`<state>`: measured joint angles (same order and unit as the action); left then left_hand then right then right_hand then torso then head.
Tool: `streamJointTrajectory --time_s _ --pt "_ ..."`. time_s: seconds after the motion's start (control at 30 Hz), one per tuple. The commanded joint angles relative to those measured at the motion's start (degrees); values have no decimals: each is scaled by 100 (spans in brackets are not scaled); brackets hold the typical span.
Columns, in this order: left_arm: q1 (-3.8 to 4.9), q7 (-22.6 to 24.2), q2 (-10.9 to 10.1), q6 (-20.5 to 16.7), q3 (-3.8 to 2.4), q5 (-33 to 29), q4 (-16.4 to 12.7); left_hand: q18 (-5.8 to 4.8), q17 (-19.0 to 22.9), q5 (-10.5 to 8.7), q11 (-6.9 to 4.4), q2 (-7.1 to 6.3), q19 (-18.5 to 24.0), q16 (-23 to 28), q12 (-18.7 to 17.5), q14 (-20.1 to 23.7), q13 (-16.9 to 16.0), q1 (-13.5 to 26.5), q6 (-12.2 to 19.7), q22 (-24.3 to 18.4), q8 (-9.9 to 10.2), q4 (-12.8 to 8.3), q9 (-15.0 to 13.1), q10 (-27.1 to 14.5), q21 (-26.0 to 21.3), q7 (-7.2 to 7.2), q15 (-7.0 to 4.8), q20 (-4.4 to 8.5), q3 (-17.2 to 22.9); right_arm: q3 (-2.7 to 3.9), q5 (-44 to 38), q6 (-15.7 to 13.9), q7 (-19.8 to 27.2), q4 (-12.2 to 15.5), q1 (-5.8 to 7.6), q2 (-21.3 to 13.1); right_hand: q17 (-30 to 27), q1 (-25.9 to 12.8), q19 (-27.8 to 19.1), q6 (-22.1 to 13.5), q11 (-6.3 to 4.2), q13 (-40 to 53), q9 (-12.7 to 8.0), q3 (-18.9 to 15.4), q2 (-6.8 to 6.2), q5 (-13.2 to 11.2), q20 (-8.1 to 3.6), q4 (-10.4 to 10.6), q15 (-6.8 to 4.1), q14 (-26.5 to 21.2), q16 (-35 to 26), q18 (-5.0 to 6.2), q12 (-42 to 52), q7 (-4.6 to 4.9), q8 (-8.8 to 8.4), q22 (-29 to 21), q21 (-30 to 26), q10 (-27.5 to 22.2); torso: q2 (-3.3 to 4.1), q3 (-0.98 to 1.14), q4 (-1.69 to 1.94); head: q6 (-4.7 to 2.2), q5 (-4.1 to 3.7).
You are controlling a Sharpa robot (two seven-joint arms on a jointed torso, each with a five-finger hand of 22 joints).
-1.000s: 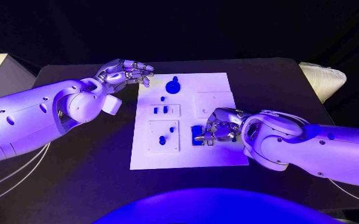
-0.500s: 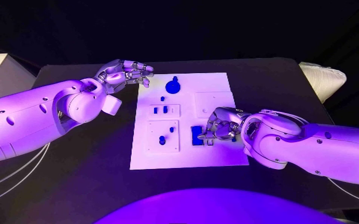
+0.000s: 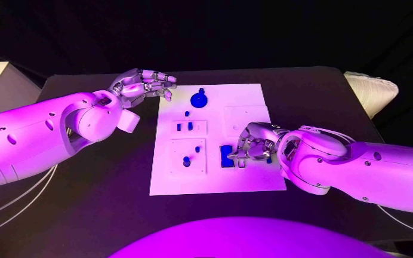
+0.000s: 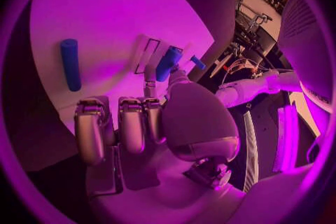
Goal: Assemble the parts on the task board
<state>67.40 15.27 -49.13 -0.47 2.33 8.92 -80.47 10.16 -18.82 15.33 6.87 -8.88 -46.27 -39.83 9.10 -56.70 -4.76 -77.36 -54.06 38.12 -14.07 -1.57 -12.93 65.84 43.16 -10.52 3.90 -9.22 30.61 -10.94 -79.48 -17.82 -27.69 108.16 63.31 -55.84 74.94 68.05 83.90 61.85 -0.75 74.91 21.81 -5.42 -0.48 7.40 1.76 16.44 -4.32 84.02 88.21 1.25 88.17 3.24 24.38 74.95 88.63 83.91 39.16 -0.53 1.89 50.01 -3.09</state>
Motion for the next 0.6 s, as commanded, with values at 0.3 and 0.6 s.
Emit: streamJointTrajectory --time_s 0.3,0.6 --pt "-4 30 16 82 -1 -25 -4 19 -9 30 44 63 -18 23 -19 -14 -6 -5 -3 1 23 2 5 -2 -22 -48 5 -36 31 6 1434 -1261 1613 142 131 -393 1027 446 524 -510 138 1409 -156 122 -101 136 70 -37 98 496 -19 -57 -28 190 -293 1397 -197 512 -14 -3 -6 -1 -63" --pt "-13 77 57 60 1 -33 9 18 -12 30 45 63 -17 27 -21 -15 -6 0 -2 2 24 6 7 -3 -23 -49 7 -36 32 4 2391 -919 2128 85 446 -1032 1073 1051 537 -543 183 1424 -225 287 -243 249 124 -208 144 506 0 -67 0 240 -412 1416 -148 521 -15 -4 -10 -1 -150"
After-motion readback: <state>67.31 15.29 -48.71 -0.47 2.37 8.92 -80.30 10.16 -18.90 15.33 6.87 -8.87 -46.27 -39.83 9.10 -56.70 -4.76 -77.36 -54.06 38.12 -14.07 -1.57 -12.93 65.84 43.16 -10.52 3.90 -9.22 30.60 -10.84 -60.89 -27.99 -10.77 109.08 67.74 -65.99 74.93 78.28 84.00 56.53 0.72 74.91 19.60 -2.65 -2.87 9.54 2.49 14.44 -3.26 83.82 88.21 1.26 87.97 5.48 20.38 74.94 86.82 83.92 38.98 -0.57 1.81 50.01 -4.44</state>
